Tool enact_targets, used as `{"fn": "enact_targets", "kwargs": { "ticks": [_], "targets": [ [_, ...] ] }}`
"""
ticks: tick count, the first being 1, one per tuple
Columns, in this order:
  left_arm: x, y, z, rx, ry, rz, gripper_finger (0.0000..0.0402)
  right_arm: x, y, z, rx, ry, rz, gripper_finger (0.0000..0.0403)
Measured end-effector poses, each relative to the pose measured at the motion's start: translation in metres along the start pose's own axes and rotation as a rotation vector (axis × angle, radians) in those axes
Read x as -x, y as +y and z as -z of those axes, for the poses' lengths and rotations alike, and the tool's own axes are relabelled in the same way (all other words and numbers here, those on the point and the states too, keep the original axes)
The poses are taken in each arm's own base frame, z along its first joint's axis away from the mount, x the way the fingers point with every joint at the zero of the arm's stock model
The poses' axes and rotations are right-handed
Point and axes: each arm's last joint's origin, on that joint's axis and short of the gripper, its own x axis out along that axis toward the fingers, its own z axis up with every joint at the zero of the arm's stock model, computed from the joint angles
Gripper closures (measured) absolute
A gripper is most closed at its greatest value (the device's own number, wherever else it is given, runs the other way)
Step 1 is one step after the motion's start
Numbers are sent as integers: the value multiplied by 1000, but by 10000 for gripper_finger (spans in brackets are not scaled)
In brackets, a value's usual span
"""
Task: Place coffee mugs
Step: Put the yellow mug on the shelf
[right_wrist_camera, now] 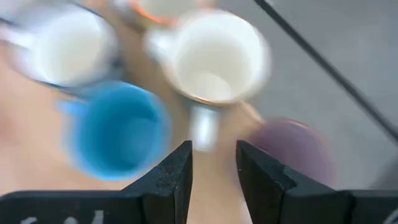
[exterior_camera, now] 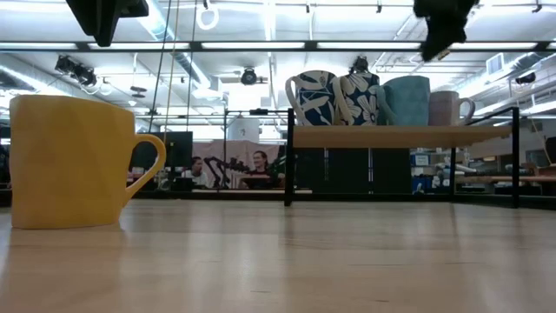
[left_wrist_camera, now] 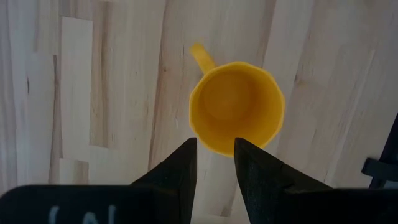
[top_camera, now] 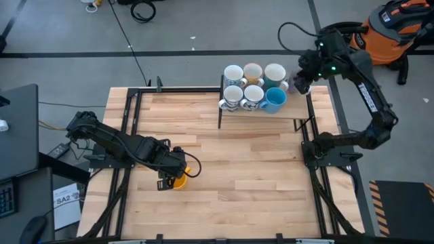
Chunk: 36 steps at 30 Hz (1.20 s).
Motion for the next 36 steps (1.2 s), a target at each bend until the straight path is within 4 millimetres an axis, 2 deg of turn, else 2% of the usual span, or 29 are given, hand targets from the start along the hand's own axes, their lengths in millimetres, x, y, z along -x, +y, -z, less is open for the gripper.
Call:
{"fn": "enact_targets", "kwargs": {
  "ticks": [6,14,20,25,36],
  "targets": [
    [0,0,0,1,0,0,288,23,26,5,-41,-142,-260,274],
    [0,-6,-9,22,-92,55,288,38,60,12,1,-163,-348,274],
    [0,-6,-9,224,-88,66,288,20,88,18,42,-196,-474,274],
    [0,-7,3,366,-3,8,288,0,113,24,94,-231,-581,274],
    [-21,-29,32,763,111,-30,288,-18,160,27,199,-334,-567,274]
  ]
}}
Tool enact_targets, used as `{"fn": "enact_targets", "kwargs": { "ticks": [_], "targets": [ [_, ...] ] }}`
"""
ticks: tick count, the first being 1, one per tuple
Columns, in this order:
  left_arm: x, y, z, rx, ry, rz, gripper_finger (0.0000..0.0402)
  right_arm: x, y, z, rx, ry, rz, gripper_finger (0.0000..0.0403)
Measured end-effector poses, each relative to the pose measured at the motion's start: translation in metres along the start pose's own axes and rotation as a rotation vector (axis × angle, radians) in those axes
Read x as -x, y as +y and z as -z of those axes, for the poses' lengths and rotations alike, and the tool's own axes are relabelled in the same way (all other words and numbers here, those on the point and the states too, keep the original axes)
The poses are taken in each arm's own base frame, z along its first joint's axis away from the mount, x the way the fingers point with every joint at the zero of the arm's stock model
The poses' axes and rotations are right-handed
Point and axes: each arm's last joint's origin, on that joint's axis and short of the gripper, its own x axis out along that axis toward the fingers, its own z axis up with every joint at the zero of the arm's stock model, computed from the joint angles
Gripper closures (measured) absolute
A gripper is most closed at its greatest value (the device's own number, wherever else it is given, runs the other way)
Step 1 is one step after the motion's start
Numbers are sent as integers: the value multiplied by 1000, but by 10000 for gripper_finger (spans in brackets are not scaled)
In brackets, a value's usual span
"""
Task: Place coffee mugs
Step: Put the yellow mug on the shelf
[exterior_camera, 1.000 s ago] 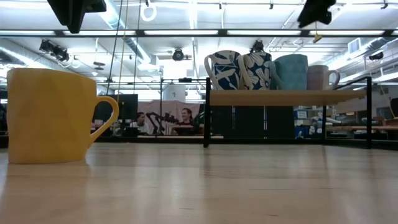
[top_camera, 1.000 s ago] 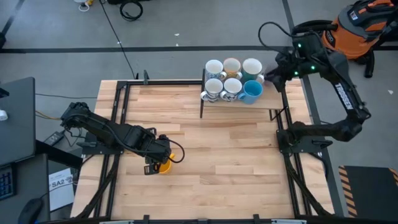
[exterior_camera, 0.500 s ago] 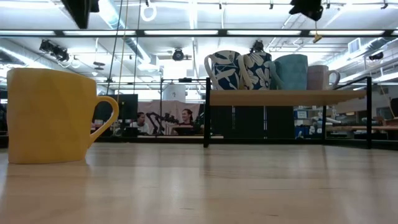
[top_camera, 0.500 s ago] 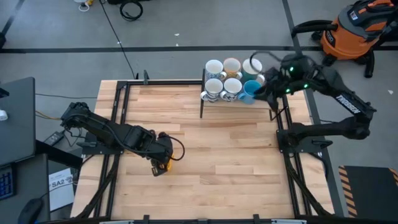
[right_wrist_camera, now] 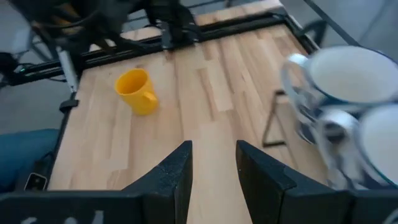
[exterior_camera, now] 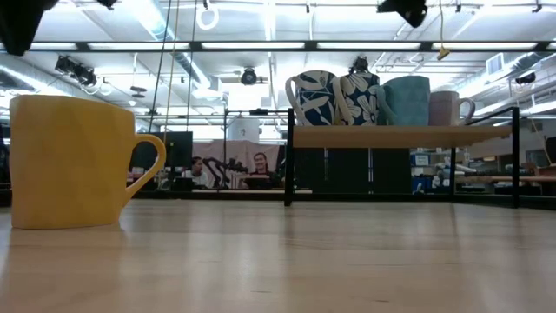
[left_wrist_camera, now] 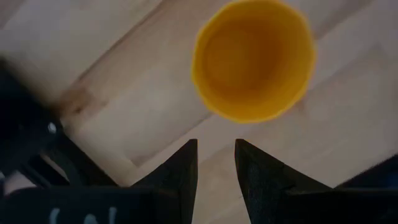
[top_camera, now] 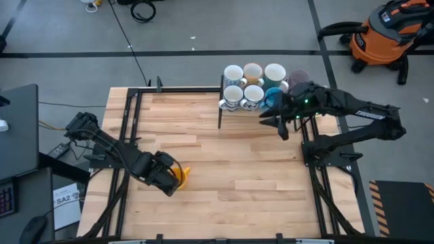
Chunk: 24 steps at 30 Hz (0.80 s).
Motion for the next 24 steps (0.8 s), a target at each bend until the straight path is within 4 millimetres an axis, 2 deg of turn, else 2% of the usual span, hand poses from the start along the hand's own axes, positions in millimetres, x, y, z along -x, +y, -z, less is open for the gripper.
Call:
{"fn": "enact_targets", "kwargs": {
  "ticks": [5,11,17,24],
  "targets": [
    [-7,1,9,125,-23,-20,288,-23,12,3,86,-12,-64,274],
    [-20,3,11,230,-60,-24,288,-47,23,10,119,35,-107,274],
    [-34,2,12,253,-63,-3,288,-64,34,13,149,68,-146,274],
    [-48,5,12,371,-86,1,288,-81,42,16,192,108,-166,274]
  ]
}}
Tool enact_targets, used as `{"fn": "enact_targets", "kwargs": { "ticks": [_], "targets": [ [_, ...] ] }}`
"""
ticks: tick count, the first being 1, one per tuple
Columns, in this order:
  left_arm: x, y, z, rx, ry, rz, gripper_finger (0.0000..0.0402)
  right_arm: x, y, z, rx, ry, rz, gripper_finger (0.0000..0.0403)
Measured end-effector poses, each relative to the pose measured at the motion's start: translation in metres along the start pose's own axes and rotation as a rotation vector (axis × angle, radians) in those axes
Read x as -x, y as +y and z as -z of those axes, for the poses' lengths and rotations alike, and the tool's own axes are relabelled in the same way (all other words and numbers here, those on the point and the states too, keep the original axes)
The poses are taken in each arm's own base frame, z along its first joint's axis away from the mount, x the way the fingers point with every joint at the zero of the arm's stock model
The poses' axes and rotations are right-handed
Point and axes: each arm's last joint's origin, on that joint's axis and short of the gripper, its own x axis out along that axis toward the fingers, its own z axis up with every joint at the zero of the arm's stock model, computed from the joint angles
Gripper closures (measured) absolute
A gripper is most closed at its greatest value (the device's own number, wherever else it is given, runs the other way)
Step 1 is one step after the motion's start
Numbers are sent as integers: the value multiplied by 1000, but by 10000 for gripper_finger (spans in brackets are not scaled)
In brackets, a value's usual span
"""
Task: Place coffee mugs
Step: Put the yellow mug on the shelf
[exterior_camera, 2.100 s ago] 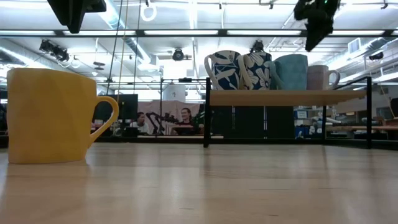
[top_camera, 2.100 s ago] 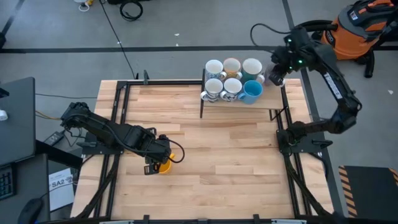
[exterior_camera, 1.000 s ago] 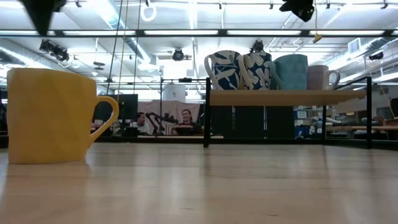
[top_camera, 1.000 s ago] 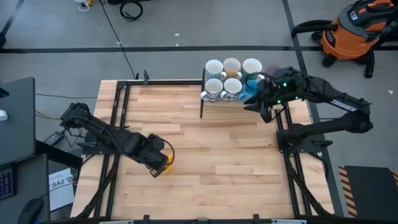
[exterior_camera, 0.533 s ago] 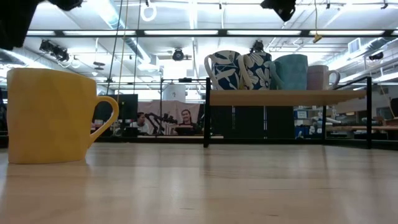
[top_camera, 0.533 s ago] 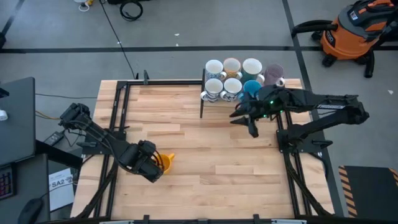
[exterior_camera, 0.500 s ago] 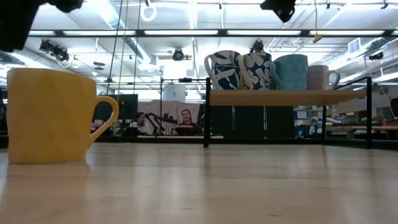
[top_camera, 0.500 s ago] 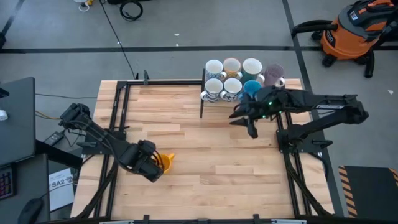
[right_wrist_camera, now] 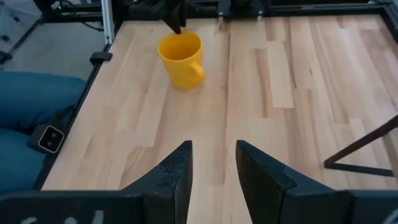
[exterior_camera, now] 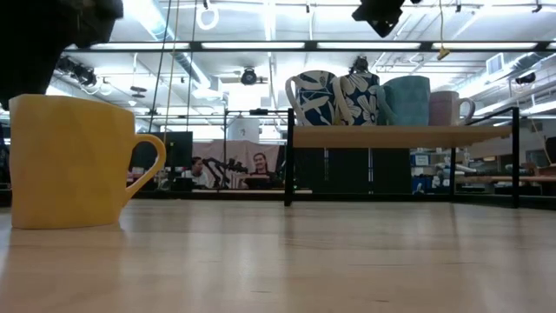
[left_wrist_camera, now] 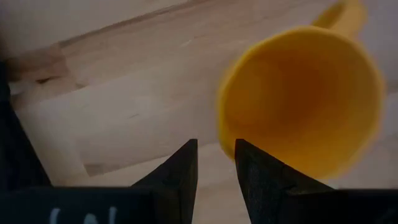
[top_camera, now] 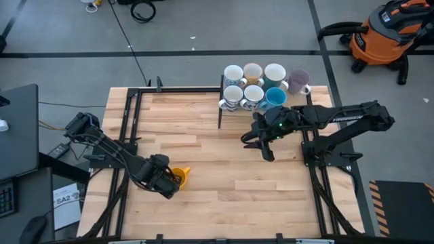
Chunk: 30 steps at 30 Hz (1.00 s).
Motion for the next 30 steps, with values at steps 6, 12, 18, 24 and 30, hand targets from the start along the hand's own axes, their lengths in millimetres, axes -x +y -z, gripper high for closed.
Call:
{"fn": "enact_targets", "kwargs": {
  "ticks": [6,12,18,24,30],
  "targets": [
    [-20,1,1,46,13,42,288,-10,0,2,-1,33,-1,274],
    [-31,1,-5,-31,37,48,306,-15,-1,2,19,41,-1,274],
    [-33,-3,-23,-226,29,44,374,-19,-1,2,19,48,-1,274],
    [-35,-12,-51,-605,-1,95,376,-23,-2,2,23,51,-1,274],
    [-31,-29,-77,-1221,-140,187,371,-24,-2,1,42,44,-2,274]
  ]
}}
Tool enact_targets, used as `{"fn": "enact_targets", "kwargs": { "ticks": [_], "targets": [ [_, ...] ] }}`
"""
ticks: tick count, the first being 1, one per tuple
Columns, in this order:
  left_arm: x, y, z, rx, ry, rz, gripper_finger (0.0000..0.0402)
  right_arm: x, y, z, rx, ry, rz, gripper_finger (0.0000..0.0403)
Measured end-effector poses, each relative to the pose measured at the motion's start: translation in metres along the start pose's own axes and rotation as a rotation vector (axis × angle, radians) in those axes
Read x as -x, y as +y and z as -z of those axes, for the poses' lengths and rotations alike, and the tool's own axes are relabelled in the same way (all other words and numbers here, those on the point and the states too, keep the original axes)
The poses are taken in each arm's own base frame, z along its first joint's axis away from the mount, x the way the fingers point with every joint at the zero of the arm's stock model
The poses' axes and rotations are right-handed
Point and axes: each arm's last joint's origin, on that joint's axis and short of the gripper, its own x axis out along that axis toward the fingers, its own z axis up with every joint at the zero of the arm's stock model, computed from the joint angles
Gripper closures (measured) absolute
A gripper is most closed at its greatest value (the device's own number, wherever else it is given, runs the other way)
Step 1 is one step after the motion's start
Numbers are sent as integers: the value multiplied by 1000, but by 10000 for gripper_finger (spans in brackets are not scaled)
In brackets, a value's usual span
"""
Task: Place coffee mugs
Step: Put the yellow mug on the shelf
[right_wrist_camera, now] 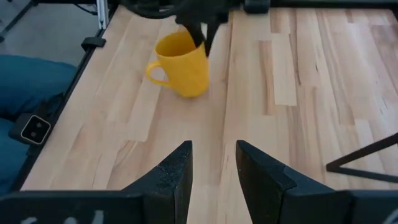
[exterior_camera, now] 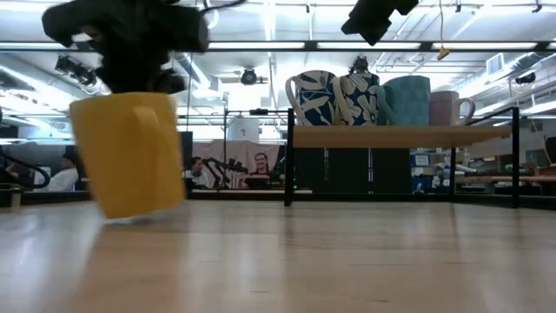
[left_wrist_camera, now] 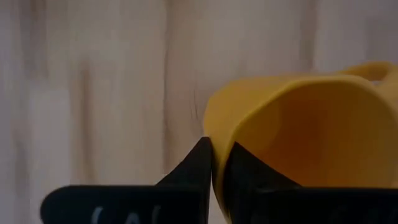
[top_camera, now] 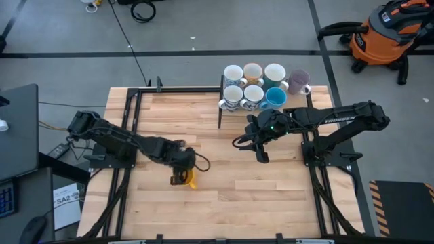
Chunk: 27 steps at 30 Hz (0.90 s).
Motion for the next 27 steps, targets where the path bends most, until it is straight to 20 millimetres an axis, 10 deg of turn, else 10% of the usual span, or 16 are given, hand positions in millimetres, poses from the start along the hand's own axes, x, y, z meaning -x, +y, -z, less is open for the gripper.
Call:
{"fn": "enact_targets", "kwargs": {
  "ticks": [14,27],
  "targets": [
    [-1,22,-17,-1001,-89,-53,367,0,0,-2,0,-26,0,274],
    [0,21,-19,-1100,-114,-65,365,0,0,-4,2,-44,0,274]
  ]
}}
